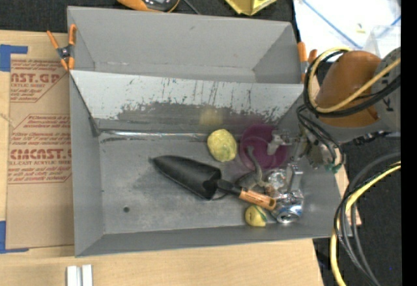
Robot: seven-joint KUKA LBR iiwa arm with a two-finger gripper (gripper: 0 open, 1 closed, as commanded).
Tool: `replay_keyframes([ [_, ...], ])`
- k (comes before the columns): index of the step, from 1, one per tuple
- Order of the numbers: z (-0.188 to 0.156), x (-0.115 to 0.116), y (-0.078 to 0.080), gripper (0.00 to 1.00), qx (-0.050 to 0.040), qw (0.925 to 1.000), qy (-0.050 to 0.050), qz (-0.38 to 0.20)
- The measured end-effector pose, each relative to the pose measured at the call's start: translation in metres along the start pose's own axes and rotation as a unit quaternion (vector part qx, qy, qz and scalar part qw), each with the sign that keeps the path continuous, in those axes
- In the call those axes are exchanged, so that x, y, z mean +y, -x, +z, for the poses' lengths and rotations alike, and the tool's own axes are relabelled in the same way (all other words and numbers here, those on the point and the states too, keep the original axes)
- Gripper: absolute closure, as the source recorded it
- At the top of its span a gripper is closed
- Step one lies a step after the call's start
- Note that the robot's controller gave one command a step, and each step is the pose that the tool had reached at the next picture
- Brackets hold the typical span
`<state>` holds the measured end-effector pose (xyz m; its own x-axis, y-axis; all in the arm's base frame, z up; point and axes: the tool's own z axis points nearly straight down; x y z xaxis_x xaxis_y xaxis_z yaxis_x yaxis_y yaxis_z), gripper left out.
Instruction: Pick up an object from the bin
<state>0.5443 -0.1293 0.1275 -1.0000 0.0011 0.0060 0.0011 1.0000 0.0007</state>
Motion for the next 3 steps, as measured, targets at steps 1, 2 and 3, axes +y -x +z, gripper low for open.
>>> replay_keyframes([
  [1,-0.004,0.000,0.002,0.00,-0.0038,1.0000,-0.001,-0.001],
  [2,0.057,0.018,0.042,0.00,-0.0038,0.9887,0.000,0.150],
  [3,0.019,0.018,0.028,0.00,-0.0062,0.9854,0.000,0.170],
])
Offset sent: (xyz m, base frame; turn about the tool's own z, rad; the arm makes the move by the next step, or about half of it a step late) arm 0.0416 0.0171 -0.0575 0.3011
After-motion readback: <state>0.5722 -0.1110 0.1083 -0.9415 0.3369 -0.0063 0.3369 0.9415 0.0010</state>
